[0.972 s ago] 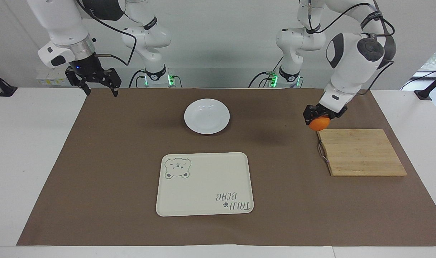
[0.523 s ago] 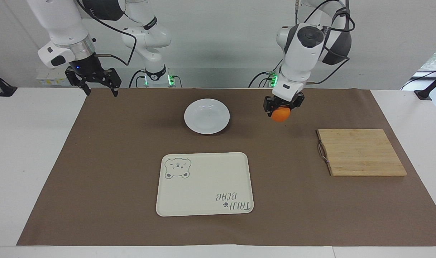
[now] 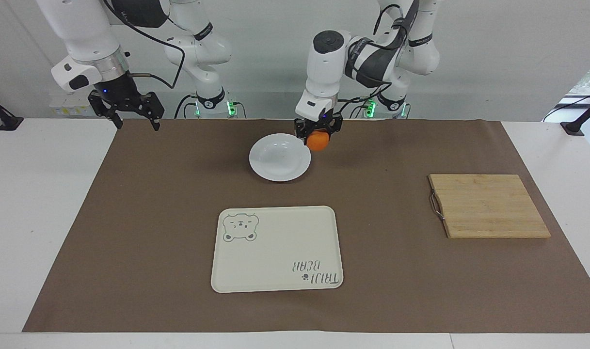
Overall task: Place orange and plate with both arms
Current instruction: 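Carry the orange over the white plate and release it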
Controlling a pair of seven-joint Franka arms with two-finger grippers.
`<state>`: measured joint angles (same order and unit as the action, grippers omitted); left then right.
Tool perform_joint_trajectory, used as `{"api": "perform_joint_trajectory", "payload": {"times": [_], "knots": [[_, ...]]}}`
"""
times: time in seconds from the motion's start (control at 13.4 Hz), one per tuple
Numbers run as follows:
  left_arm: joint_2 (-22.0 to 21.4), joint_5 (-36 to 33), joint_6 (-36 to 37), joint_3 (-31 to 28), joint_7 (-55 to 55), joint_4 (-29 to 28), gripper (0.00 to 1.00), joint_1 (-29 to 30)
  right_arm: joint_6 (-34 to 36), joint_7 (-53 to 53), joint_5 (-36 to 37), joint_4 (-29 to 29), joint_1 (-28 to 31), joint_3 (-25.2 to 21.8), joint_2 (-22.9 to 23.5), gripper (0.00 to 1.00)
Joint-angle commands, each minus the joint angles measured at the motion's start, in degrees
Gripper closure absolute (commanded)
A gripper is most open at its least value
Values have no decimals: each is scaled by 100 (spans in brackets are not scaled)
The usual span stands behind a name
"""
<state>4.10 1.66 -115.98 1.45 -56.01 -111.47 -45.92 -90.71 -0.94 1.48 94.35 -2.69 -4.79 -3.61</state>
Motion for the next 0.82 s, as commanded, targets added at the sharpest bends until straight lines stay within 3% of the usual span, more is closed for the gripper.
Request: {"api": "perform_joint_trajectory", "payload": {"times": [0.0,0.15,0.3,0.37,0.45,0.75], "knots": [[458,-105,-669,-118,-645,-24,100,-495,71,-3,-51,-22,49,31,-8,0],[757,-122,-1049,-118,-937,2,100,-716,71,-3,-51,-22,49,22,-8,0],[1353,-428,-1573,-127,-1402,20,100,-1120,80,-3,-42,-22,49,31,-8,0],[1426,-482,-1742,-118,-1474,-15,95,-1138,80,-3,-42,-22,49,22,-8,0],[1418,-509,-1657,-127,-1483,11,1,-1139,80,-3,-42,-22,49,31,-8,0],[883,-509,-1025,-153,-933,64,0,-859,80,-3,-51,-22,49,22,-8,0]]}}
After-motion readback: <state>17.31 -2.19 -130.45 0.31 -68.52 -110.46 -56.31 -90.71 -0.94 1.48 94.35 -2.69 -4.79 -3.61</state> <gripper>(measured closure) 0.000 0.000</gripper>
